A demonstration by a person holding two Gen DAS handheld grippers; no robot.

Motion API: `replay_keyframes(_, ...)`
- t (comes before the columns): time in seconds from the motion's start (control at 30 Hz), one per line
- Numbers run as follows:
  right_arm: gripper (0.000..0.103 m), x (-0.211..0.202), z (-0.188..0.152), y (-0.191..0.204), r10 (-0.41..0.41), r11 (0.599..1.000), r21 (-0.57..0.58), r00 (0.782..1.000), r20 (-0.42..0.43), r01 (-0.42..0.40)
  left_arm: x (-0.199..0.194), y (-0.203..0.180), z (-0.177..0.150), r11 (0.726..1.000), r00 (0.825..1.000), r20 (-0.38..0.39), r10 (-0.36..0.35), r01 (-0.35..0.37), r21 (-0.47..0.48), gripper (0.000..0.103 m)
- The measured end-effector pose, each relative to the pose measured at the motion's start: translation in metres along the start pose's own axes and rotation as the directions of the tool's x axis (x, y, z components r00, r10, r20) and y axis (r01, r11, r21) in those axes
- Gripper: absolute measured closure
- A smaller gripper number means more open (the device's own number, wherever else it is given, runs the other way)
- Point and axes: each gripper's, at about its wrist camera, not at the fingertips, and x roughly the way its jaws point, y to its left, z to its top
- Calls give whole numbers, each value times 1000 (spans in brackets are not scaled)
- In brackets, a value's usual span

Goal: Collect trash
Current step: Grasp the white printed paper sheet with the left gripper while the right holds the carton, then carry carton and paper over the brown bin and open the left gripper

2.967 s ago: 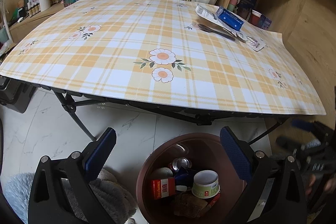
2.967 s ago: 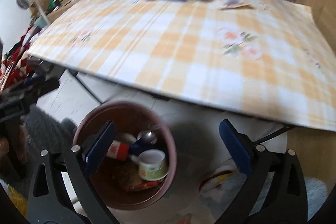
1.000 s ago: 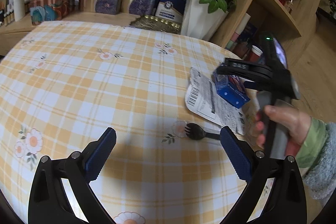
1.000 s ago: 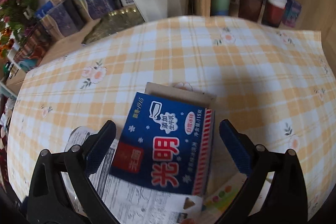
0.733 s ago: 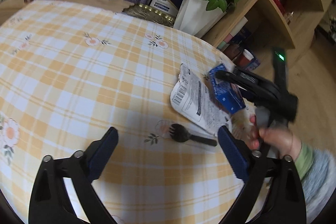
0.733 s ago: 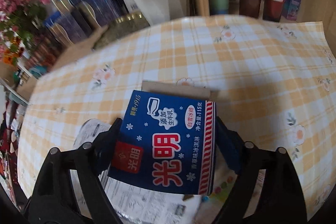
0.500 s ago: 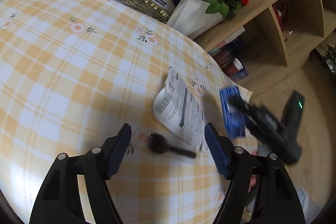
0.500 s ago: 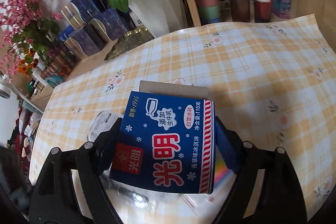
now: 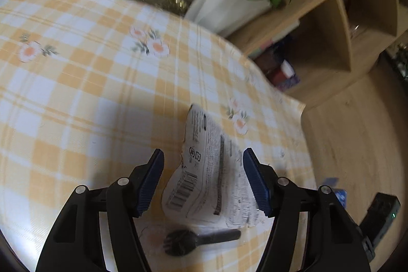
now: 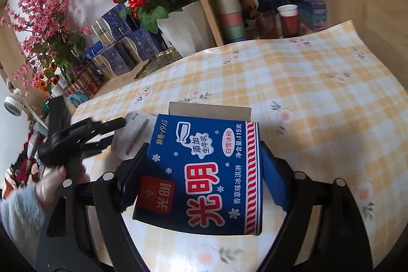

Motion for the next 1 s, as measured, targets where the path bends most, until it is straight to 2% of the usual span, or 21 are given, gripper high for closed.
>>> replay_keyframes(0.03,22,-1,-3,-1,2,1000,0,1000,-3,-2,5,1,0,1000,1000,-20,3,-4,-12,41)
replay_keyframes(0.1,22,-6,-10,-2,5,1000,-3,1000,-6,-5,6,3,2,999,1000,-13,-16,16,-41,42)
replay_keyframes(0.13,22,-7,-13,-1,7,1000,-7,1000,-6,-7,6,5,2,997,999,-10,-39,38,-64,53)
replay_keyframes(0.17,22,-8,-15,0,9,1000,-11,1000,-6,-9,6,7,2,996,999,-9,-51,50,-79,75)
replay_keyframes(0.2,22,-10,-19,1,11,1000,-15,1000,-7,-11,6,9,1,995,999,-14,-52,50,-89,80)
replay_keyframes(0.37,22,-17,-26,7,32,999,-11,999,4,-32,-14,-3,-3,1000,1000,22,-4,4,-25,82)
replay_keyframes(0.57,22,-32,-30,3,40,998,36,999,28,-41,-71,-39,-2,997,991,129,21,-31,76,82)
replay_keyframes(0.67,22,-41,-33,-1,31,997,63,999,42,-34,-108,-63,-8,982,979,189,72,-104,161,82)
replay_keyframes(0.8,23,-52,-40,-5,26,995,94,998,54,-31,-150,-82,-23,967,970,226,84,-134,216,83)
replay_keyframes(1.0,23,-74,-53,-2,34,993,110,997,64,-41,-192,-105,-68,929,967,225,123,-192,315,83)
